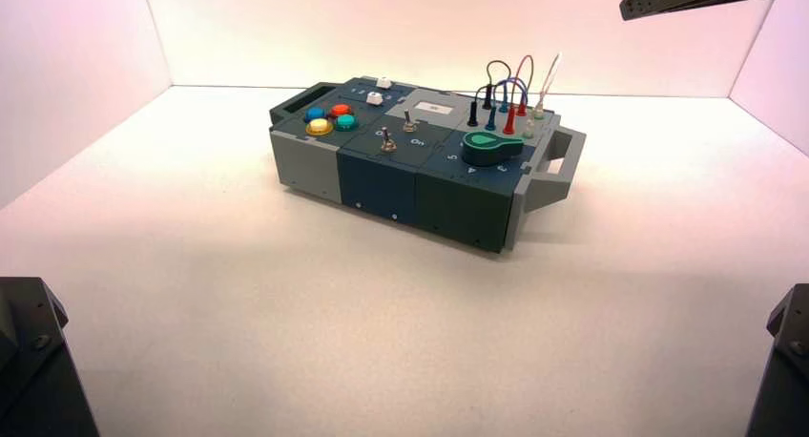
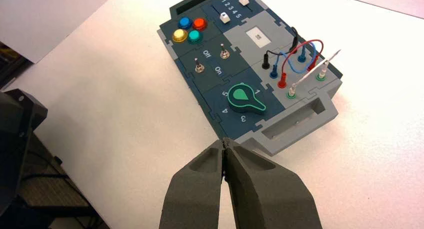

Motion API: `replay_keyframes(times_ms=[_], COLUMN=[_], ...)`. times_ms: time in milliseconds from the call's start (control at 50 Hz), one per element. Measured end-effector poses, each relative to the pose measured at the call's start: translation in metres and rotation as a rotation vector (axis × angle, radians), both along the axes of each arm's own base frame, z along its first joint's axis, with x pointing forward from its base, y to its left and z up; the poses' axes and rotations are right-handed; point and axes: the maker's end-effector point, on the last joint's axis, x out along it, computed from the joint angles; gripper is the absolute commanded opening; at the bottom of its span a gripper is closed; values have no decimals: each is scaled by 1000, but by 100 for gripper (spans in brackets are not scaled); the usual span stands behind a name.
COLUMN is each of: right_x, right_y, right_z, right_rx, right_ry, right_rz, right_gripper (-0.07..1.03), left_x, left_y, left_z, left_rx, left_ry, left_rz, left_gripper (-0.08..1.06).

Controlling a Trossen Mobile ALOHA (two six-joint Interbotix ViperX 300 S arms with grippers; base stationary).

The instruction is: Push the blue button with the right gripper.

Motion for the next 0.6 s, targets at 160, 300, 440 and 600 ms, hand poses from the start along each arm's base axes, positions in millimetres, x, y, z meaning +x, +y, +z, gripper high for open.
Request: replay_keyframes(times_ms=[160, 300, 440, 600], right_x=[0, 0, 0, 0], right_y=[0, 0, 0, 0], right_z=[1, 0, 1, 1], right_rx=[2, 0, 1, 1], right_ry=[-2, 0, -1, -1], right_rz=[0, -2, 0, 0], right_gripper=[-2, -2, -2, -2], left_x=[0, 0, 0, 2], left_y=[0, 0, 0, 1], left_z=[0, 0, 0, -2], left_rx=[-1, -1, -1, 2], left_ry=[-1, 1, 1, 9], left_rz=[0, 1, 1, 9], left_gripper=[-3, -3, -3, -3])
